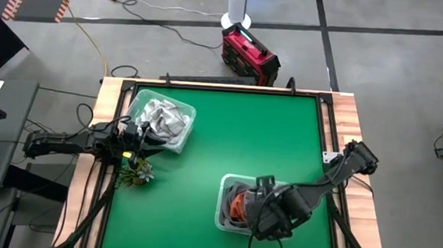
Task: Sort towels by color in basket
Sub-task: Adjust the gray checkered towel
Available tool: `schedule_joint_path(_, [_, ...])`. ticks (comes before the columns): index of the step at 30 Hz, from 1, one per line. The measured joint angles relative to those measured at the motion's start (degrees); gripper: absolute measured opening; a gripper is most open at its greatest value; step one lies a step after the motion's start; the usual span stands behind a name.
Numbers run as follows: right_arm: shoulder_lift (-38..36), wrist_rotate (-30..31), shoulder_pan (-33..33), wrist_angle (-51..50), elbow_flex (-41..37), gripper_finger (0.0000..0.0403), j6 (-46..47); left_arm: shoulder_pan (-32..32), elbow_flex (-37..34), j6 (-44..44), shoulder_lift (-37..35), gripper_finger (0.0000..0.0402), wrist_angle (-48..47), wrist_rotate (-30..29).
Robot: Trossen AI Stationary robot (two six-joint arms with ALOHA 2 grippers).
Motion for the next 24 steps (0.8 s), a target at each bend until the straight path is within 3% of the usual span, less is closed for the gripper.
schedule_joint_path(4, [-1.1, 2.4, -2.0, -0.7, 0.1, 0.0032, 11.5, 0.0, 0.0, 0.0, 0.0, 0.0129, 0.3, 0.0])
schedule_joint_path(13, [-0.9, 4.7, -5.3, -10.0, -2.0, 0.0018, 30.8, 0.0, 0.0, -0.1, 0.0, 0.0129, 0.4, 0.0])
schedule_joint_path(19, [-1.0, 5.5, -6.7, -8.7, -4.1, 0.0025, 29.7, 0.0, -0.1, -0.1, 0.0, 0.0129, 0.4, 0.0])
schedule_joint_path(24, [-1.0, -2.9, -5.9, 3.1, -6.8, 0.0026, 20.8, 0.0, 0.0, 0.0, 0.0, 0.0129, 0.2, 0.0])
